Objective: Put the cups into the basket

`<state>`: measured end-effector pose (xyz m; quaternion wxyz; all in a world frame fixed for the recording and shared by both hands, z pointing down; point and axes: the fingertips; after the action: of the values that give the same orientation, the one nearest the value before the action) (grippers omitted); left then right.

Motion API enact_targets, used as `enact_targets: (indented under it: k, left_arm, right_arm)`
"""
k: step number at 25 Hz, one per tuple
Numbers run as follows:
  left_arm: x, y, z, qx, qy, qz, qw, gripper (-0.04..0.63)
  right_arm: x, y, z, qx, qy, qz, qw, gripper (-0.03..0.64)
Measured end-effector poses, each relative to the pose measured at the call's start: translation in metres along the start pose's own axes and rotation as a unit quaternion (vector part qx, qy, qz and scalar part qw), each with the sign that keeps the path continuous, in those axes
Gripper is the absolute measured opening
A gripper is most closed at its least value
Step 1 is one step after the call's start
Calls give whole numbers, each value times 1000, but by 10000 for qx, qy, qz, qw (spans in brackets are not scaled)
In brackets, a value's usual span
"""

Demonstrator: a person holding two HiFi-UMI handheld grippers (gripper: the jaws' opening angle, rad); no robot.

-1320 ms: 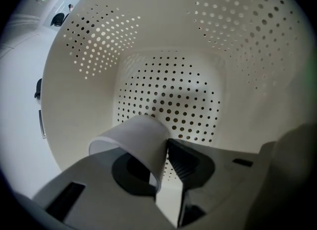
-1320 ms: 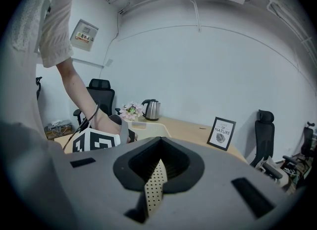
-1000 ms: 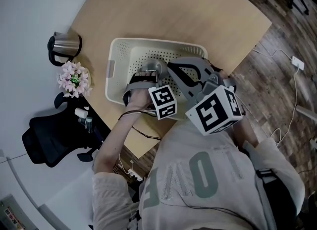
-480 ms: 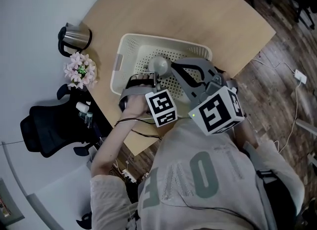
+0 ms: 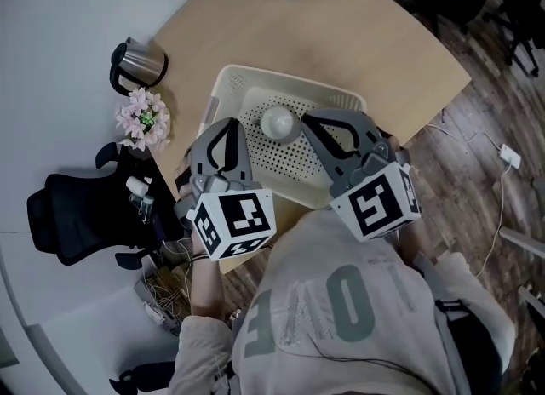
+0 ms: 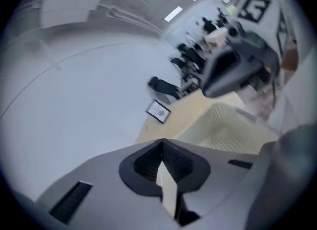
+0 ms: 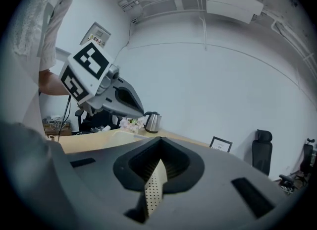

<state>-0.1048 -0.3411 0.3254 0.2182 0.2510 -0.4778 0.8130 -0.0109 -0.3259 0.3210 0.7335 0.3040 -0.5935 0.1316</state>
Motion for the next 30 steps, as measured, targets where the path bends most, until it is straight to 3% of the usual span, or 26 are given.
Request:
enact_targets:
  k: [1, 2, 5, 8, 10, 11, 16, 30]
  left_arm:
    - [-14, 12, -8, -386, -459, -462, 9971, 8]
    - [-27, 22, -17, -714, -926, -917, 9889, 8]
    - [-47, 39, -42, -1368, -1903, -2225, 9464, 8]
    - [-50, 40, -63, -1722, -2524, -2777, 9108, 8]
    - [-50, 38, -71, -1880, -2742, -2962, 8954, 8]
    - [-49, 37, -73, -1935, -2772, -2972, 8930, 8]
    - [-52, 35, -78, -2041, -2817, -2765, 8958, 8]
    - [-31, 38, -86, -2223, -2619, -2936, 8921, 8]
  right_arm:
    - [-5, -1, -2, 50, -97, -28, 9999, -2]
    - [-10, -3, -3, 122, -195, -41, 9997, -2]
    - [-23, -10, -11, 432, -504, 36, 9978, -2]
    - [-34, -19, -19, 787, -889, 255, 9926, -2]
    - [-33, -23, -22, 979, -948, 305, 9902, -2]
    - [-32, -24, -23, 1056, -948, 339, 9893, -2]
    - [-31, -22, -28, 1121, -1074, 675, 9856, -2]
    - [-30, -6, -28, 936, -827, 335, 9916, -2]
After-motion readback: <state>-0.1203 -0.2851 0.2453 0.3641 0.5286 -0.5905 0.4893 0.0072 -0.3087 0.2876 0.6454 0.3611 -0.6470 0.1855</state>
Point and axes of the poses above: the fingertips, and each gripper's own axes: z forward along the fingers, y to its left, x out of its underside, and after that the axes turned 8 degrees about -y, right-handed
